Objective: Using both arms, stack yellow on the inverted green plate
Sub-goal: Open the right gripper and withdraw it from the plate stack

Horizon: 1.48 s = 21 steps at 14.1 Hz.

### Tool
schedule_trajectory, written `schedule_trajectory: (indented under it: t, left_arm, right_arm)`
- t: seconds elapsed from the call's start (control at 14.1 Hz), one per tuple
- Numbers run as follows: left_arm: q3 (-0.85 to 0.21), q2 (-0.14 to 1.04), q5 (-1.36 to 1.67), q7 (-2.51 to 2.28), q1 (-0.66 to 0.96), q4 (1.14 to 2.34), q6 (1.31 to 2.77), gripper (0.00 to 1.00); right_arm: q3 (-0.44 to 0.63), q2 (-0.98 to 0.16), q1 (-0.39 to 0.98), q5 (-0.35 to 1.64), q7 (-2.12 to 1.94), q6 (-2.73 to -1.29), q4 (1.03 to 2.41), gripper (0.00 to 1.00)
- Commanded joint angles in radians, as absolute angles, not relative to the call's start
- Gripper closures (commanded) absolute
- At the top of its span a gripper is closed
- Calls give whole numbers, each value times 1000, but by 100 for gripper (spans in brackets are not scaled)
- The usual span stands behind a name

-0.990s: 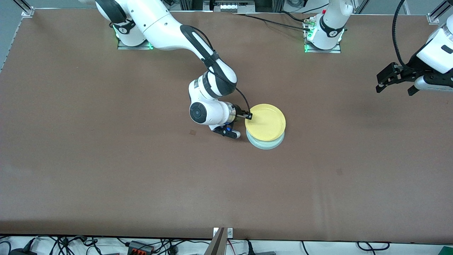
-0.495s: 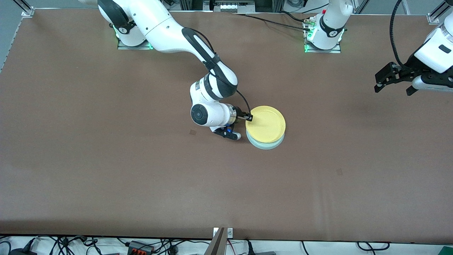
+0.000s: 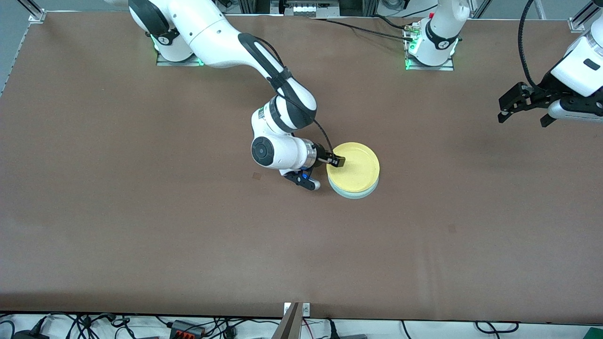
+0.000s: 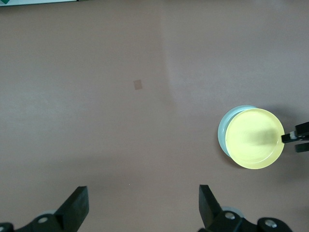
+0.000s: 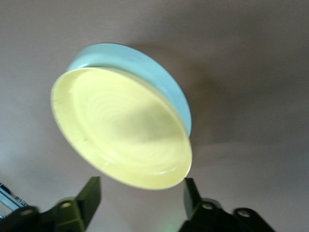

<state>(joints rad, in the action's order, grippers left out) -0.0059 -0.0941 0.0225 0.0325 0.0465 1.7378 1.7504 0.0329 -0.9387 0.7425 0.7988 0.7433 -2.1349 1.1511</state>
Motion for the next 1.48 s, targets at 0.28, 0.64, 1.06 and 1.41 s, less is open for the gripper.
schedule_trajectory:
  t: [0.28, 0.64, 1.06, 1.41]
  left_arm:
    - [-6, -92, 5, 40, 51, 1724, 1749, 0]
    - [-8, -94, 5, 35, 51, 1723, 1724, 0]
    - [-6, -86, 6, 34, 51, 1712, 1723, 0]
    - [-6, -84, 5, 38, 51, 1712, 1723, 0]
  right_arm:
    - [112, -758, 469, 623, 564, -1631, 1149, 0]
    - [113, -692, 325, 384, 446, -1535, 1147, 0]
    - [210, -687, 336, 221, 289, -1528, 1057, 0]
    - [264, -576, 307, 221, 195, -1528, 1061, 0]
